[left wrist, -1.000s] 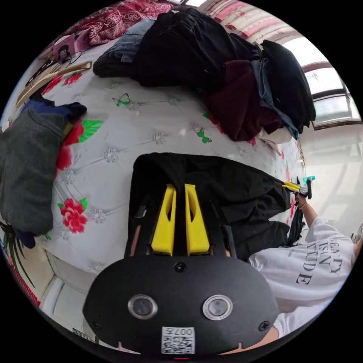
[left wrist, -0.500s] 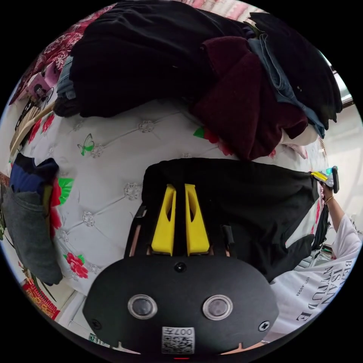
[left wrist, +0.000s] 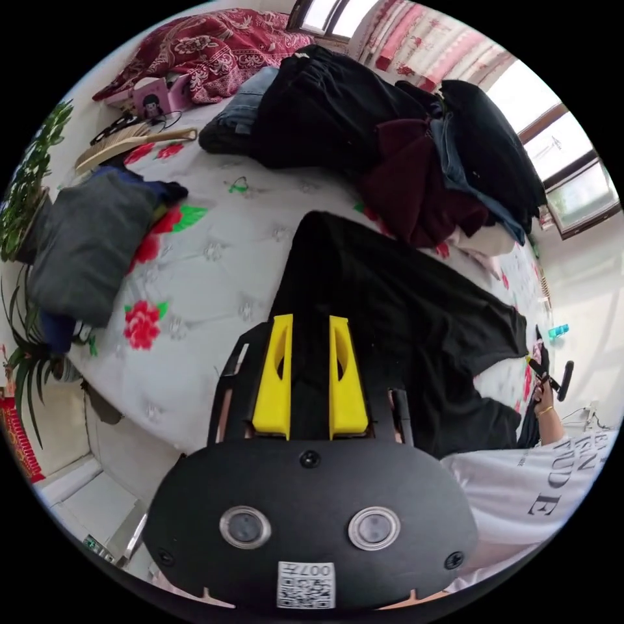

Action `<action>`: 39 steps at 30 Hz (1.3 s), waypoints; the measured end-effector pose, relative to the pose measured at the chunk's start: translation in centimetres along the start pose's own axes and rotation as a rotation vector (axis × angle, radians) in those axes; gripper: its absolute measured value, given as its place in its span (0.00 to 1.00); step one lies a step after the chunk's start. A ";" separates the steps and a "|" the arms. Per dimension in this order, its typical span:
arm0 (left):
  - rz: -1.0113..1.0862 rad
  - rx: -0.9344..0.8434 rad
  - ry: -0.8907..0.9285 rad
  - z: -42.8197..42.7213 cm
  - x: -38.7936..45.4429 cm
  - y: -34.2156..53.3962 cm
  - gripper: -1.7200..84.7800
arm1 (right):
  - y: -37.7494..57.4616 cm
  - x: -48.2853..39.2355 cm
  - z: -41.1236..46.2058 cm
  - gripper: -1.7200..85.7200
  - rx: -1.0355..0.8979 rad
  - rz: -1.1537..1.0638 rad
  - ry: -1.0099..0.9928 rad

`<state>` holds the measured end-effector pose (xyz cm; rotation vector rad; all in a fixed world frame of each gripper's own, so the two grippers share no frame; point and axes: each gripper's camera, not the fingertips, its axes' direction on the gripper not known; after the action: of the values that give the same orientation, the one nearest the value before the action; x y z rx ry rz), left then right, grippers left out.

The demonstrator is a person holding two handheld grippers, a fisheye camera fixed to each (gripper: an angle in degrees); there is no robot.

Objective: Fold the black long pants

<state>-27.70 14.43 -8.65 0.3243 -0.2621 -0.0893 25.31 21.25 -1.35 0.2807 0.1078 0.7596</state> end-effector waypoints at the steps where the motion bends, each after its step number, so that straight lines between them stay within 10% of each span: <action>1: 0.007 -0.024 -0.024 -0.1 0.6 2.4 0.13 | 1.4 0.4 -0.3 0.09 -0.012 0.015 -0.009; 13: 0.071 -0.247 -0.128 5.6 0.1 8.0 0.13 | 18.4 6.1 -1.3 0.11 -0.166 0.158 0.099; 22: 0.279 -0.097 -0.206 1.5 2.1 8.7 0.13 | 16.2 2.7 -5.3 0.11 -0.123 0.052 0.086; 27: 0.274 -0.307 -0.101 7.2 0.0 6.8 0.09 | 15.8 -0.1 -4.1 0.11 -0.172 0.035 0.066; 39: 0.103 -0.193 0.081 1.4 -10.1 14.7 0.01 | 16.7 -2.0 -4.1 0.11 -0.260 0.005 0.175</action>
<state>-37.14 29.20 -5.05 0.1219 -0.1876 0.0006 12.01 32.21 -0.43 -0.0331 0.1724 0.7927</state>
